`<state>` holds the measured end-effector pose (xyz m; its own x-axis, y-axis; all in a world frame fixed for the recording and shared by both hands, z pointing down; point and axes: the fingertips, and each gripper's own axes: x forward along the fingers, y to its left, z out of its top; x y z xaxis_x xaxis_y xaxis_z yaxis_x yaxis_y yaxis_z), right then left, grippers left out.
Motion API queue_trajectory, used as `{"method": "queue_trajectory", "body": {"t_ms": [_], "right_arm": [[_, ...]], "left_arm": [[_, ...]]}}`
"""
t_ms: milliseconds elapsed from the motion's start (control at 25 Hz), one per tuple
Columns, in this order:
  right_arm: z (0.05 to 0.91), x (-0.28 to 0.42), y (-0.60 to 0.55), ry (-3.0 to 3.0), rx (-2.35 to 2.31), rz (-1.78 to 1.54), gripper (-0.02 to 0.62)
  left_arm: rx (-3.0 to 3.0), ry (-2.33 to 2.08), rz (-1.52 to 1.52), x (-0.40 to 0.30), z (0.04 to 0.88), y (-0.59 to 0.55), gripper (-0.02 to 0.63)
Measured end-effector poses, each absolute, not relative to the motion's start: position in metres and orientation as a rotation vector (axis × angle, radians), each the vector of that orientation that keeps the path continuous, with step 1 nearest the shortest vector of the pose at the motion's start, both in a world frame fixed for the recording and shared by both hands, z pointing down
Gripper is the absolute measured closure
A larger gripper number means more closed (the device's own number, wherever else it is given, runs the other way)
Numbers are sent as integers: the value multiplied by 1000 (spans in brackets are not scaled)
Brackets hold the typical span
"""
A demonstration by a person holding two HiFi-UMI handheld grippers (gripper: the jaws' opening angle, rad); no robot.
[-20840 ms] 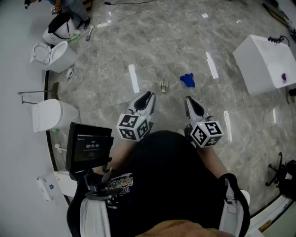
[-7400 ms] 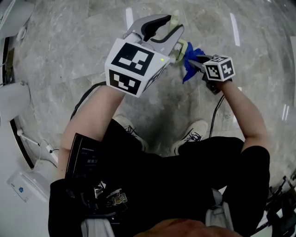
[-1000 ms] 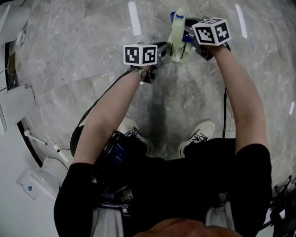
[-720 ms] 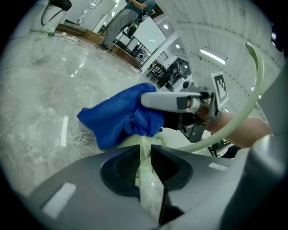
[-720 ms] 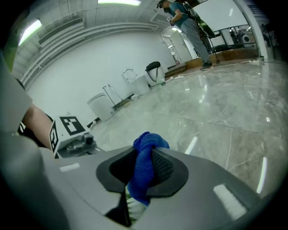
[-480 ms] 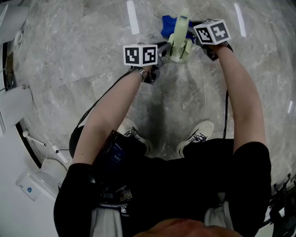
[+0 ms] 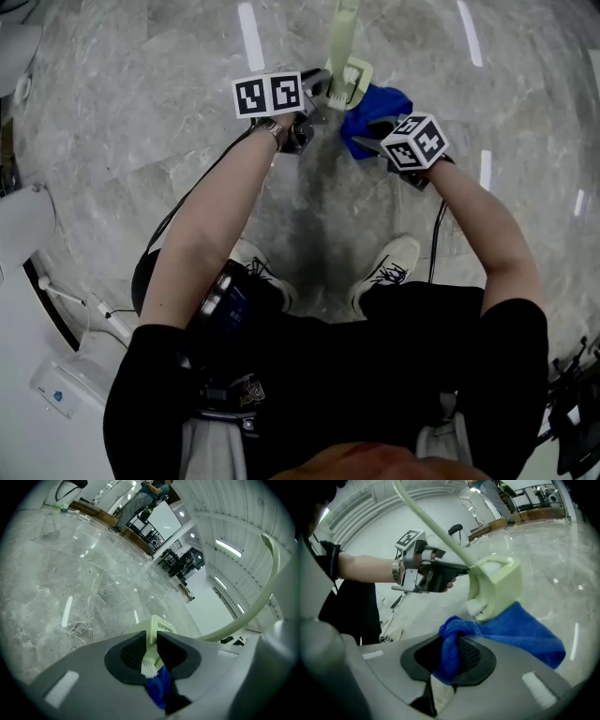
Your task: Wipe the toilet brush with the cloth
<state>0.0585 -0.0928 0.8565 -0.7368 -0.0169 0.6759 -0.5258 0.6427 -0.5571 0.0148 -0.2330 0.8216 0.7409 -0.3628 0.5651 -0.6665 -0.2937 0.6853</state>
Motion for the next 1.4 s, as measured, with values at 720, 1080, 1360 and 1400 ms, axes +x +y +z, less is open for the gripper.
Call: {"method": "queue_trajectory", "body": {"t_ms": [720,1080,1360,1400], "right_arm": [[870,68,-115,-2145,674,898,528],[848,131,-246,-2060,1321,1309,531],[828,106,-291,-2186,1358,1346,529],[824,104,-292,-2212,1347,1352,529]], "left_arm": [[1885,-791,344,25,819,-249,525],[1844,-808,295,16,821,-250,525],[1817,-838,282,-4,821,-259,526],[1808,-840,274,-5,821,-261,526]]}}
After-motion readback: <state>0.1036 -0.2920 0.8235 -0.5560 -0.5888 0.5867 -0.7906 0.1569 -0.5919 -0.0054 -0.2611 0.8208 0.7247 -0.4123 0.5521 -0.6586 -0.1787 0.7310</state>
